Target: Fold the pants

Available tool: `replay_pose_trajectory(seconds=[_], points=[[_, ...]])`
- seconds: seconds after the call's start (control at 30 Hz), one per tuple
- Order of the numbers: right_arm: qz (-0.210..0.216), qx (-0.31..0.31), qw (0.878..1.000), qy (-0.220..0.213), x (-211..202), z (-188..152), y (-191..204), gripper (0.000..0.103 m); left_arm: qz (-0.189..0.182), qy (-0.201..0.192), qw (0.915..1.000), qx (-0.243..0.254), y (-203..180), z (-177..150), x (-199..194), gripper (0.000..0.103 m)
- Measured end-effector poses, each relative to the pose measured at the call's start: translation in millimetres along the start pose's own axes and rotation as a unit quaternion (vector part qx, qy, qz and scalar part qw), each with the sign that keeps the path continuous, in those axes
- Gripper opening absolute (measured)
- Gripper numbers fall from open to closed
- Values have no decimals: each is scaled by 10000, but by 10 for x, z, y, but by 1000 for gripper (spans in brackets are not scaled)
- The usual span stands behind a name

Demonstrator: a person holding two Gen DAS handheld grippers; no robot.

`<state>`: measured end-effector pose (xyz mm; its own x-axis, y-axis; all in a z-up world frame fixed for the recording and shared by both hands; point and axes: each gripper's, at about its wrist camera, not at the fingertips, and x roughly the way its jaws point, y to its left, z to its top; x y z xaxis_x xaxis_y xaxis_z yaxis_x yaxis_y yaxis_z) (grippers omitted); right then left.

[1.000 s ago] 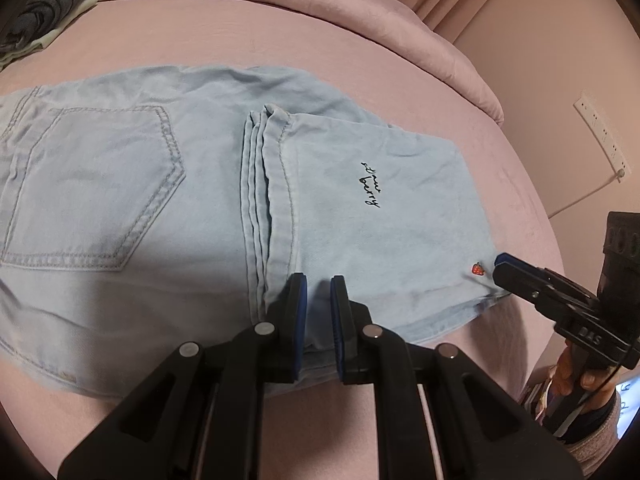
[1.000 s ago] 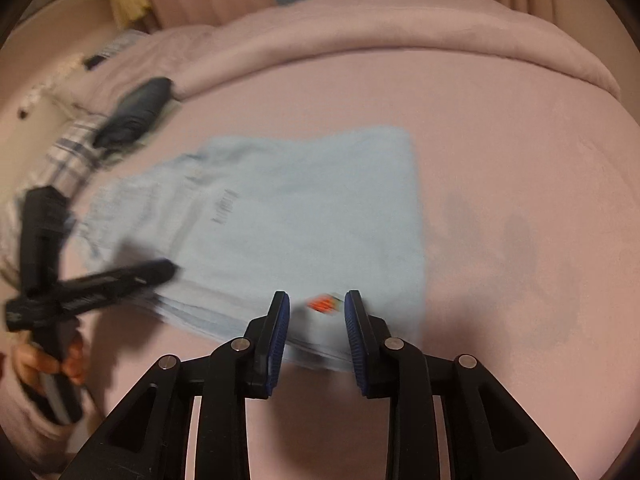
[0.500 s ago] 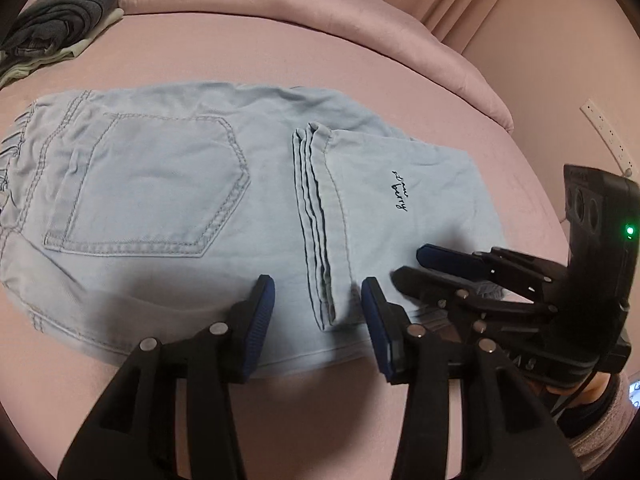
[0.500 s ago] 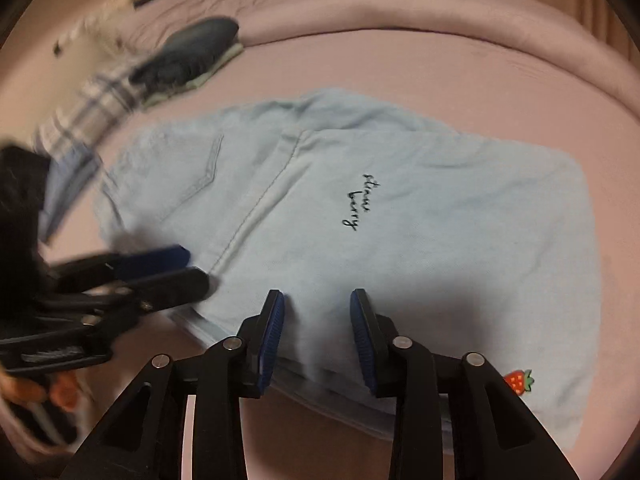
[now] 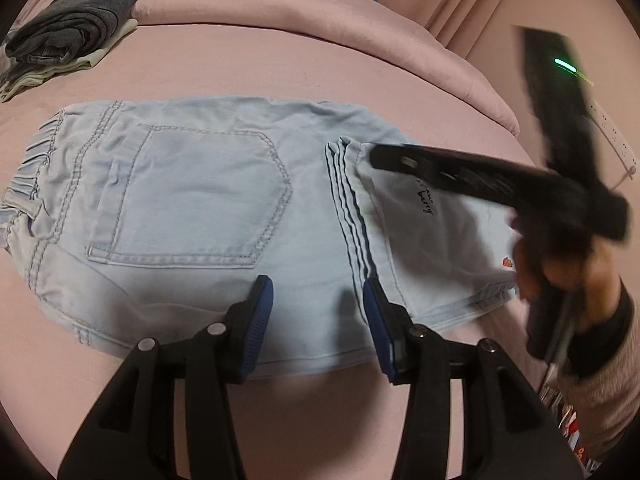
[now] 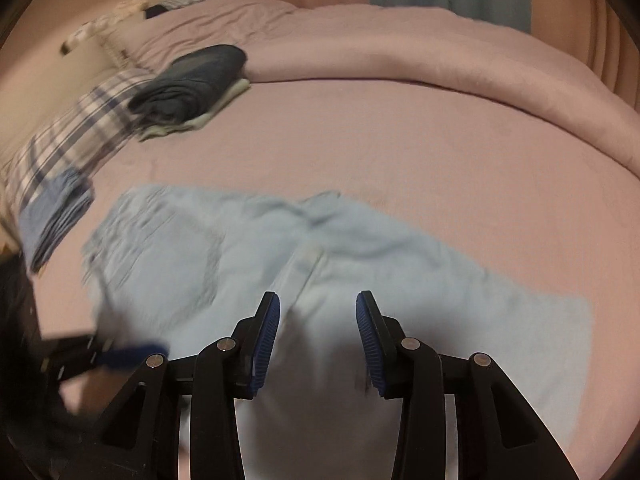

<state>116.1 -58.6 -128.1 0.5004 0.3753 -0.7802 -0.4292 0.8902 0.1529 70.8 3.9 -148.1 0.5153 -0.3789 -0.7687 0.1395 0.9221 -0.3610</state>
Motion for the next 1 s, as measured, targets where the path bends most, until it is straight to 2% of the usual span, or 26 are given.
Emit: replay_pose_trajectory(seconds=[0.07,0.17,0.27,0.47,0.57,0.6,0.67,0.73,0.87,1.0], points=[[-75,121,9987,484,249,40,-47,41,-30,3,10000,-16,29,-12,3,47],[10,36,9991,411,238,45,-17,49,-69,-10,10000,-29,47,-15,10,47],[-19,89,9989,455,124,-10,-2,50,-106,-41,9999,-99,61,-20,-32,47],[407,-124,9988,258,-220,-249,168,50,-171,-130,9992,-330,168,-122,-167,47],[330,-446,9977,399,-222,-389,278,50,-145,-179,9990,-378,183,-195,-248,47],[276,-612,9958,628,-130,-457,353,50,-156,-189,9988,-412,191,-220,-284,47],[107,-856,9945,593,-94,-534,447,53,-179,-237,9983,-510,230,-259,-370,47],[205,-701,9951,659,-116,-494,445,53,-309,-280,9963,-756,316,-321,-470,49],[436,-545,9962,528,-191,-482,474,53,-199,-434,9908,-1263,559,-461,-659,61],[514,-594,9964,323,-263,-511,561,53,-299,-438,9739,-2206,963,-643,-704,60]])
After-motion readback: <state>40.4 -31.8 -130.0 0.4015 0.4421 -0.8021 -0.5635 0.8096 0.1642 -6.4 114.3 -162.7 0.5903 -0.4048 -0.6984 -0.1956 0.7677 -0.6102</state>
